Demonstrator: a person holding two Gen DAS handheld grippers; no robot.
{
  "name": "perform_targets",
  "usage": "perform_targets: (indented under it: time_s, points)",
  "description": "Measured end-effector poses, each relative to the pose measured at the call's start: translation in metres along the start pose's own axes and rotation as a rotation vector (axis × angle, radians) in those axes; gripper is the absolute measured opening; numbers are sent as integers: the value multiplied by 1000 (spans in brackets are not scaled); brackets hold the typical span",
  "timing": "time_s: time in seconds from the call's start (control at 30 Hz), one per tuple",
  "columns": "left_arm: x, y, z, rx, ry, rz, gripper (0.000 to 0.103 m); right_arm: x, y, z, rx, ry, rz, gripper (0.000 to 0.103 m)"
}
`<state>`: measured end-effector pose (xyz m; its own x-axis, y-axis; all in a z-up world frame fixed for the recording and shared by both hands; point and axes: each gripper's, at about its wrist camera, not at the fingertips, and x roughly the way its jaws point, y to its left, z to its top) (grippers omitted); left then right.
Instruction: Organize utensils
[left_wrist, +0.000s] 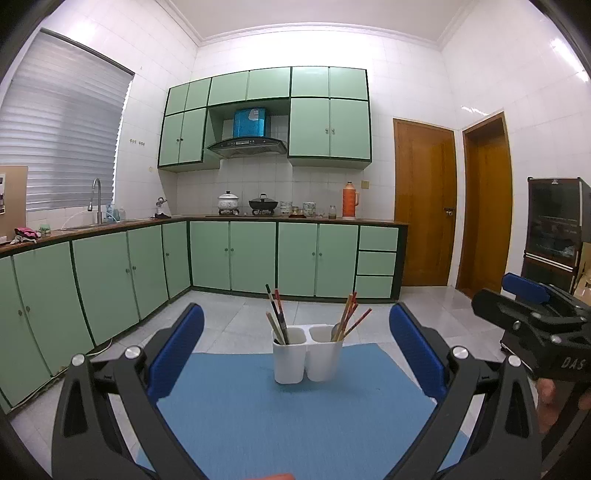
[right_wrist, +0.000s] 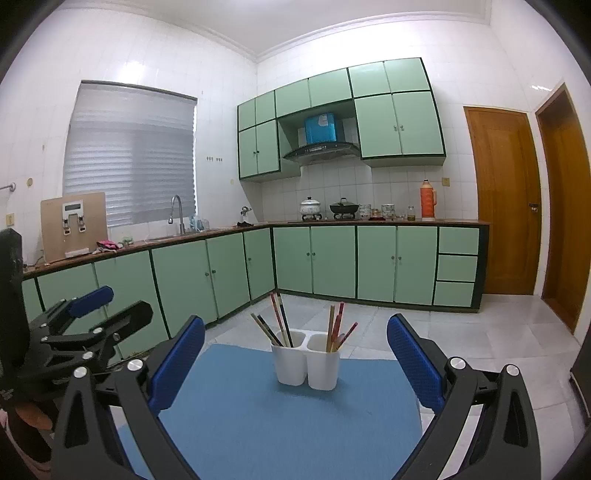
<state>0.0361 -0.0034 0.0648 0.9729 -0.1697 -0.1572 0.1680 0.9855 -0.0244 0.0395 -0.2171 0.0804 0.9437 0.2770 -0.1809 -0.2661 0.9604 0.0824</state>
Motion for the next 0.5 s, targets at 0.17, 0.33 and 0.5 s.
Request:
perform_targets:
  time_s: [0.17, 0.33, 0.5]
  points:
    - [-5, -2, -4, 6, 6, 1, 97, -1, 3, -6, -2, 14, 3, 97]
    - [-8, -3, -5, 8, 6, 3, 97, -4, 6, -8, -6, 12, 7, 97]
    - [-10, -2, -6, 9, 6, 4, 97, -6, 6, -9, -6, 9, 9, 97]
